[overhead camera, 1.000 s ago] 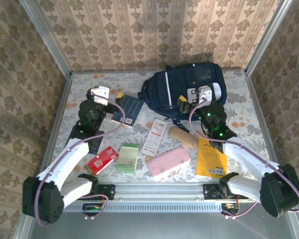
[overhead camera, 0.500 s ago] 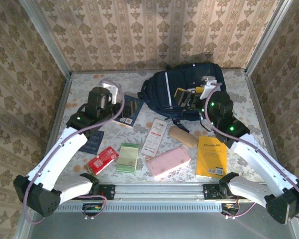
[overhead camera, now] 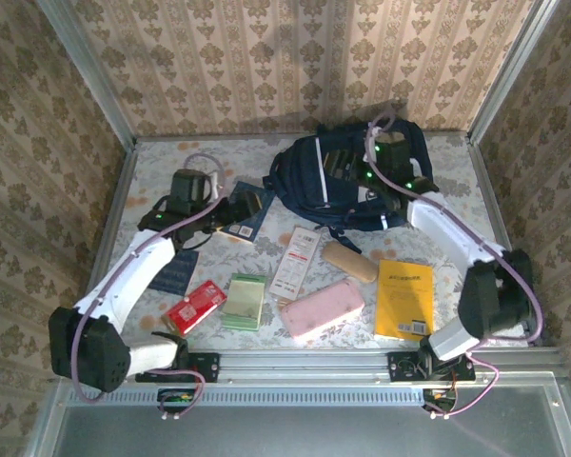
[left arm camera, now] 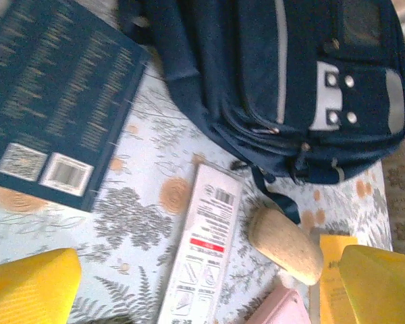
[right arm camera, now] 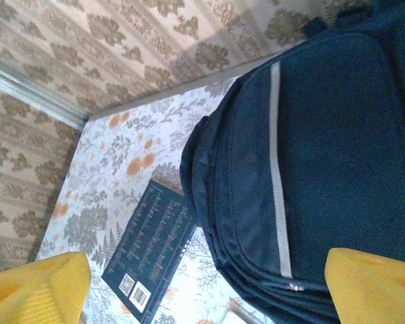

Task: Pack the student bag

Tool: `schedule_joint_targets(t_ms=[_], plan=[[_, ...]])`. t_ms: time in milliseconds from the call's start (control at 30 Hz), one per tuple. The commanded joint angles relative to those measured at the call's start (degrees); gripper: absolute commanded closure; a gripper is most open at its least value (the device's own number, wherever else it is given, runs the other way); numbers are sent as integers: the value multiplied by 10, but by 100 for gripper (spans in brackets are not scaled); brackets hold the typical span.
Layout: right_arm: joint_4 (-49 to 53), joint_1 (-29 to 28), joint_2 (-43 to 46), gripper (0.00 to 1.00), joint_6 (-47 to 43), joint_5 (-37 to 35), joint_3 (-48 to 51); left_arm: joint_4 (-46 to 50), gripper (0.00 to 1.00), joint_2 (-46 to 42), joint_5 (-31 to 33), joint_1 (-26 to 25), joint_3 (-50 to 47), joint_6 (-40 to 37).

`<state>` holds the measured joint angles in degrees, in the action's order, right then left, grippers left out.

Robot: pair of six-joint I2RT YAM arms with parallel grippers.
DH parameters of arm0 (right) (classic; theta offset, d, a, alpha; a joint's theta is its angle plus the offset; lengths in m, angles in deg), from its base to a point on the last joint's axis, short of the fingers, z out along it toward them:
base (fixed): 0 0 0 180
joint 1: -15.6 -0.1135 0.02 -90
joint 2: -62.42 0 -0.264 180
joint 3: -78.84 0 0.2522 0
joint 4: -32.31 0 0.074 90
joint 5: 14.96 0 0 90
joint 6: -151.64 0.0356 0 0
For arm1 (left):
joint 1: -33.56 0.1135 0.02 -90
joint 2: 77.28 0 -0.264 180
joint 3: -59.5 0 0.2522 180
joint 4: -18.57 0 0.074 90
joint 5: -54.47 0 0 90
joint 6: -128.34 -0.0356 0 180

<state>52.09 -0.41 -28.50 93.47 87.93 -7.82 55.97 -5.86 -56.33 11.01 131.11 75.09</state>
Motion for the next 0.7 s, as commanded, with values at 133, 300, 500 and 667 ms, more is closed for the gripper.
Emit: schedule_joint_targets(t_ms=[133,300,500,667], plan=[[164,19,-185,10,-37,10,-189,17,0,12,63,-33,66,-54],[166,26,-256,45,-66,78,-228,-24,0,17,3,-3,25,-21],[161,27,-326,60,-73,144,-273,-34,0,25,-15,0,19,-17],[181,23,-369,59,-84,174,-316,-41,0,36,-31,0,14,-9]])
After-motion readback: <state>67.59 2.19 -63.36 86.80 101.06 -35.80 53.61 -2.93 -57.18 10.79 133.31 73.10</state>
